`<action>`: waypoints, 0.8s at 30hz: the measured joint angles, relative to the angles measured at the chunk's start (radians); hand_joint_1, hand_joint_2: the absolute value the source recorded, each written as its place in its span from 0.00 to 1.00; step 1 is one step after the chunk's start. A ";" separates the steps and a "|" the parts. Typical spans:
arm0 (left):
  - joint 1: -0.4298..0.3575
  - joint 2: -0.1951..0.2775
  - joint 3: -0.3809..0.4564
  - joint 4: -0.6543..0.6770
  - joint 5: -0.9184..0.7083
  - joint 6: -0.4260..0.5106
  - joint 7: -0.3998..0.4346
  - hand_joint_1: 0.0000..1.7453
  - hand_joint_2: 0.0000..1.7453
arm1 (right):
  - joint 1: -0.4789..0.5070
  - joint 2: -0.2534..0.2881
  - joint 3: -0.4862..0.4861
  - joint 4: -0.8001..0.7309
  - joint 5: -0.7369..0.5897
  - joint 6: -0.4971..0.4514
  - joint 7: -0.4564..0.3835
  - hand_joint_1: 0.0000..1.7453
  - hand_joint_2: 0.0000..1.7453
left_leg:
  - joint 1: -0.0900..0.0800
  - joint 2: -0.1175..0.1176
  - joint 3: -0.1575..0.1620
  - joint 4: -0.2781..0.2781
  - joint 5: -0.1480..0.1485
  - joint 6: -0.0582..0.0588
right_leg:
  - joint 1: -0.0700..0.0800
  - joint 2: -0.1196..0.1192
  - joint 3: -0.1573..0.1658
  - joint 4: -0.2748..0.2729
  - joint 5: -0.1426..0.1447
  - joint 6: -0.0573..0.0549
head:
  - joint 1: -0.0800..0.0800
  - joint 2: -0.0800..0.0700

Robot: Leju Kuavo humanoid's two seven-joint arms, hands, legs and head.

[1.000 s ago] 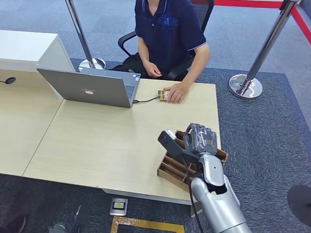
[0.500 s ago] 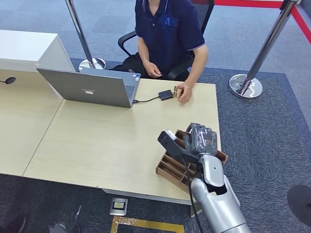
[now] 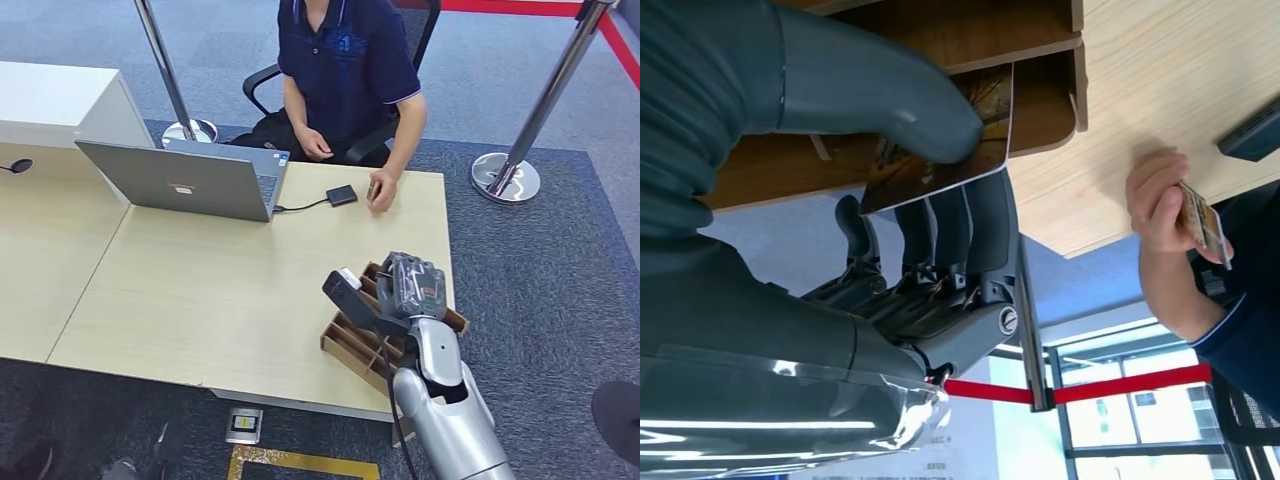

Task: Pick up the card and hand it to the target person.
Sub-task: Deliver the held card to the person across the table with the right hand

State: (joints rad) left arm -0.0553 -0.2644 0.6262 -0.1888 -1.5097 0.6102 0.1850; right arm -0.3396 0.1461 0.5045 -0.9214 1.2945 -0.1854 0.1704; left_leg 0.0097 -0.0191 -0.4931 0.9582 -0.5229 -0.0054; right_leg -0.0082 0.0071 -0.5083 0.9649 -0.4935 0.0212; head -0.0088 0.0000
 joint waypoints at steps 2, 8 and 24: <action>0.000 0.000 0.000 0.000 0.002 0.000 0.000 0.00 0.00 | -0.001 0.000 0.000 0.000 -0.003 -0.008 -0.006 0.80 1.00 | 0.000 0.000 0.000 0.000 0.000 0.000 | 0.000 0.000 0.000 0.000 0.000 0.000 | 0.000 0.000; 0.000 0.000 0.001 0.000 0.005 0.000 -0.001 0.00 0.00 | -0.003 -0.003 0.003 -0.038 -0.002 -0.030 -0.010 0.82 1.00 | 0.000 0.000 0.000 0.000 0.000 0.000 | 0.000 0.000 0.000 0.000 0.000 0.000 | 0.000 0.000; 0.000 0.000 0.001 0.000 0.007 0.000 -0.001 0.00 0.00 | -0.045 -0.030 0.069 -0.348 0.046 -0.009 -0.002 0.82 1.00 | 0.000 0.000 -0.001 0.000 0.000 0.000 | 0.000 0.000 -0.001 0.000 0.000 0.000 | 0.000 0.000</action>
State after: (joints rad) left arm -0.0555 -0.2640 0.6275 -0.1888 -1.5028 0.6104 0.1843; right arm -0.3842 0.1166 0.5734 -1.2689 1.3404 -0.1944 0.1683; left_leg 0.0097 -0.0190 -0.4941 0.9582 -0.5229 -0.0054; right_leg -0.0082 0.0071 -0.5093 0.9653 -0.4934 0.0212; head -0.0088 0.0000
